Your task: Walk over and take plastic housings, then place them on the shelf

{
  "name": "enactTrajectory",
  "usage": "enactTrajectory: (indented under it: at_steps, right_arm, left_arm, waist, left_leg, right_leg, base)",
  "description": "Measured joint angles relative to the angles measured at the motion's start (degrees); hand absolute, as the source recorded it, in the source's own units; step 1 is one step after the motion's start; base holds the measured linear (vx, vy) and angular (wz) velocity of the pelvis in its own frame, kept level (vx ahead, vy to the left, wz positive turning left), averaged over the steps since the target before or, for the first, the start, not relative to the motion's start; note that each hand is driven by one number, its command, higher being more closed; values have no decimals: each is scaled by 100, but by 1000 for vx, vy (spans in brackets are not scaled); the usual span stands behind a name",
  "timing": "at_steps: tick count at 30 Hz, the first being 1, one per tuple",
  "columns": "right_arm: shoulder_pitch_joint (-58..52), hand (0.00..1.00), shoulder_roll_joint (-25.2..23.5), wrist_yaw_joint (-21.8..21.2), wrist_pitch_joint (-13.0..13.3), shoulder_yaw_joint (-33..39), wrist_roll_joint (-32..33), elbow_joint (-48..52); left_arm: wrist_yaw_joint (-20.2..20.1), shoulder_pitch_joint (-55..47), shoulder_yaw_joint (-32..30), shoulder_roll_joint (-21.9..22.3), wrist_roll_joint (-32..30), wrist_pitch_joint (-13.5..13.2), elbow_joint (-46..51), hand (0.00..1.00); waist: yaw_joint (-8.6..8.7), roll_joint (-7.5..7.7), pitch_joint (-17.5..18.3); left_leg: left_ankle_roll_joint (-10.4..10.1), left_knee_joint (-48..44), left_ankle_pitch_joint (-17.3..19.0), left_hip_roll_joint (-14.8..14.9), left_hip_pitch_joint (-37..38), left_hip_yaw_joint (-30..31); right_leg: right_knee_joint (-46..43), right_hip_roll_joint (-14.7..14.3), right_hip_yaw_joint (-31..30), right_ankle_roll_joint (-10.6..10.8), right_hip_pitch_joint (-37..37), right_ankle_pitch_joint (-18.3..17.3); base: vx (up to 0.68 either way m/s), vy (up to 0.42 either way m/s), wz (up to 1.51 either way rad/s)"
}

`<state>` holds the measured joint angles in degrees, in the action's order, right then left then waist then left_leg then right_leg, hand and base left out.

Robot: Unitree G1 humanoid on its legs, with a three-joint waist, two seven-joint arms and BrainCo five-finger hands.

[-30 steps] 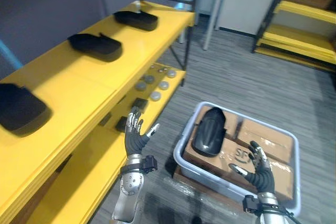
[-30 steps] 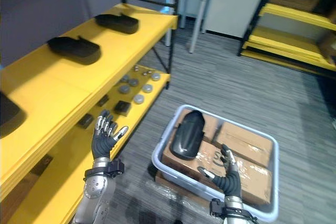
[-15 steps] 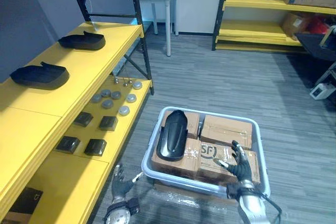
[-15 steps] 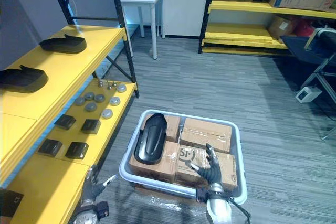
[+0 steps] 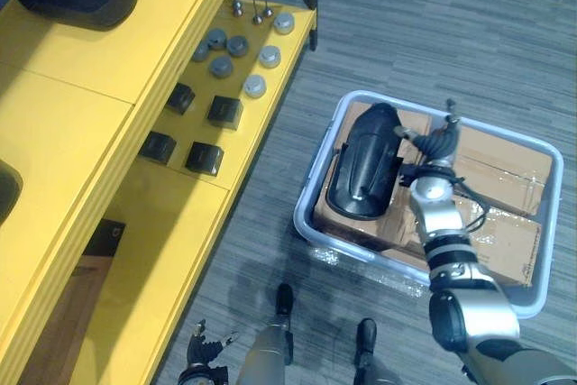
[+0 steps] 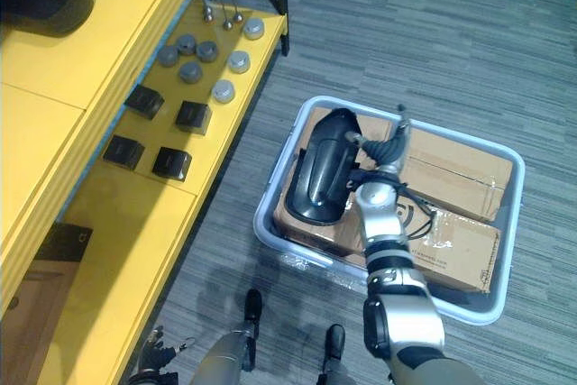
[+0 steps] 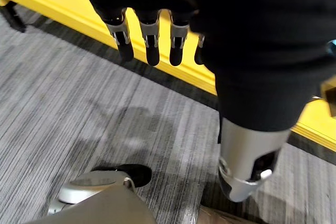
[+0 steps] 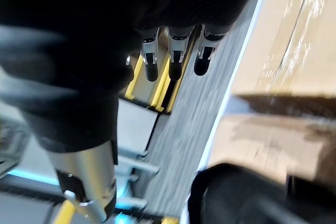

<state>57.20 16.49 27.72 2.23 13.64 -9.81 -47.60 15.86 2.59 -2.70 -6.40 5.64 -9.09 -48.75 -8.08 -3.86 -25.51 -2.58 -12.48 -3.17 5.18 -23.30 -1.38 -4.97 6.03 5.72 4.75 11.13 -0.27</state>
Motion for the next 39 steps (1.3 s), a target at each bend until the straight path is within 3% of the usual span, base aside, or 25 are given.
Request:
enactTrajectory:
  at_steps: [7,16,17,22,26,33,39]
  right_arm:
    - [302,0,186,-86,-134,-9,127,-890]
    - [300,0,50,-603,-146,-607,245,-1411]
    - [301,100,44,-603,-146,-662,237,-1451]
    - [424,100,133,-646,-112,-680,-78,-1815]
    - [642,100,198,-656,-192,-181,-409,-2256]
    - [742,100,602,-746,-588,204,-543,-2456]
    - [222,100,661,-675,-615,-473,-949,-2104]
  left_arm:
    - [-8,419,144,17,286,-38,-481,0]
    - [3,866,192,10,307,-17,-859,0]
    - [4,911,197,7,307,-18,-859,0]
    - [7,1089,206,-9,309,-24,-862,0]
    - [6,1145,342,-4,321,-27,-861,0]
    - [4,1121,565,21,381,56,-500,0]
    - [169,888,615,-8,438,24,1672,0]
  waist:
    - [-56,1,-121]
    - [-115,13,-189]
    - [-116,23,-194]
    - [-111,124,-236]
    - [-181,132,-233]
    - [-320,120,-239]
    - [-323,95,-243]
  left_leg:
    - [-14,-209,13,90,-362,185]
    - [-95,-292,3,156,-584,363]
    - [-100,-302,-1,158,-610,373]
    - [-124,-313,-17,196,-670,412]
    - [-142,-299,-31,201,-722,458]
    - [-173,-13,-208,108,-652,676]
    - [-199,342,-337,18,-130,838]
  right_leg:
    - [-16,-151,23,-27,202,75]
    - [27,-254,112,-46,303,85]
    - [29,-273,113,-48,320,85]
    - [31,-328,119,-74,362,77]
    - [34,-345,158,-106,397,57]
    - [31,-310,417,-153,330,-38]
    - [-183,-229,616,-170,-35,-322]
  base:
    - [-21,-8,6]
    - [-16,-5,4]
    - [0,0,0]
    - [0,0,0]
    - [23,-2,4]
    - [48,-12,20]
    - [45,-30,21]
